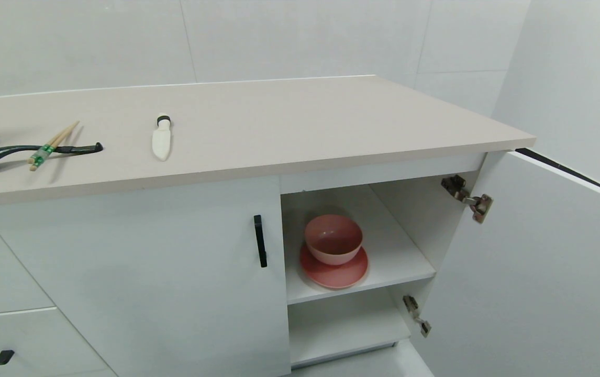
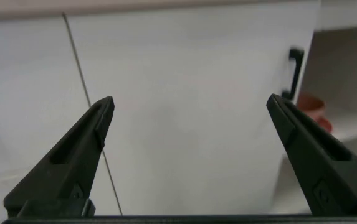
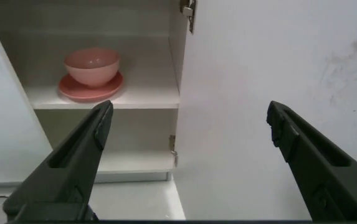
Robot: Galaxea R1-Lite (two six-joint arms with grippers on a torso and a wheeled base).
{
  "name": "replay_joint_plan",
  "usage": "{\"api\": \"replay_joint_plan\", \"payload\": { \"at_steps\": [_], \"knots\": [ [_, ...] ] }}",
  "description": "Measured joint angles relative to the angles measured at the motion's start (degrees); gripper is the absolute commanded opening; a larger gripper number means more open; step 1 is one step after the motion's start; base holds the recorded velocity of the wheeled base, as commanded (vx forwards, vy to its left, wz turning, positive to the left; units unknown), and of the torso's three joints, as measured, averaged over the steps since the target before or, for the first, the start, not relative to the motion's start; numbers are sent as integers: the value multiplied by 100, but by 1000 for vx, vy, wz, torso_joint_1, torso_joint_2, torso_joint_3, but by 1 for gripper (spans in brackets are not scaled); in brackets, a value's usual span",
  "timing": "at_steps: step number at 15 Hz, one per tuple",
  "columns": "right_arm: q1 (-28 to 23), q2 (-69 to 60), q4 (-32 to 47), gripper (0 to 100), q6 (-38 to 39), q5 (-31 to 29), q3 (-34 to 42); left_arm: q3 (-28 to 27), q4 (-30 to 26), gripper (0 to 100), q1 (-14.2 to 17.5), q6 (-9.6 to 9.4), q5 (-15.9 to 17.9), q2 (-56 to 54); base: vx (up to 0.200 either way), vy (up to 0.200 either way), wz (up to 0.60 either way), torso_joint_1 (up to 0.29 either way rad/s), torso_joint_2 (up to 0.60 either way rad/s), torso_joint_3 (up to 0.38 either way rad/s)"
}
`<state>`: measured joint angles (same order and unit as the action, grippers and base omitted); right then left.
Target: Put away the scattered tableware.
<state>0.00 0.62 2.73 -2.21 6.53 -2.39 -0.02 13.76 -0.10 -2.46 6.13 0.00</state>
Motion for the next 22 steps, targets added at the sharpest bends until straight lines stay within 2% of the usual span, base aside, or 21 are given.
{"api": "replay_joint_plan", "payload": {
  "at_steps": [1,2,3,4,5,8,10,11,14,17,20,22],
  "knots": [
    [0,0,-2,100,156,11,0,0,-16,100,0,-88,-41,0,0,0,0,0,0,0],
    [0,0,-6,100,226,17,0,2,-534,100,0,-202,-74,0,0,0,0,0,0,0],
    [0,0,-9,100,299,27,0,2,-1218,100,0,-199,-116,0,0,0,0,0,0,0],
    [7,0,-11,100,316,55,2,0,-1480,100,0,-51,-179,0,0,0,0,0,0,0],
    [5,0,-39,100,302,134,5,0,-1384,100,0,118,-364,0,0,0,0,0,0,0],
    [5,1,-472,100,507,1131,118,0,-1363,100,0,143,-452,0,0,0,0,0,0,0],
    [2,1,-505,100,1091,1287,154,0,-1365,100,0,193,-455,0,0,0,0,0,0,0],
    [0,1,-516,100,1181,1109,154,0,-1365,100,0,195,-457,0,0,0,0,0,0,0],
    [0,4,-522,100,1206,-391,160,2,-1369,100,0,173,-455,0,0,0,0,0,0,0],
    [0,6,-445,100,786,-1151,193,2,-1367,100,0,176,-461,0,-67,0,0,2,-2,1],
    [0,11,-252,100,474,-1135,218,2,-1371,100,0,173,-472,0,-200,0,0,7,2,-1],
    [0,11,-244,100,272,-940,221,2,-1371,100,0,184,-472,0,0,0,0,0,0,0]
  ]
}}
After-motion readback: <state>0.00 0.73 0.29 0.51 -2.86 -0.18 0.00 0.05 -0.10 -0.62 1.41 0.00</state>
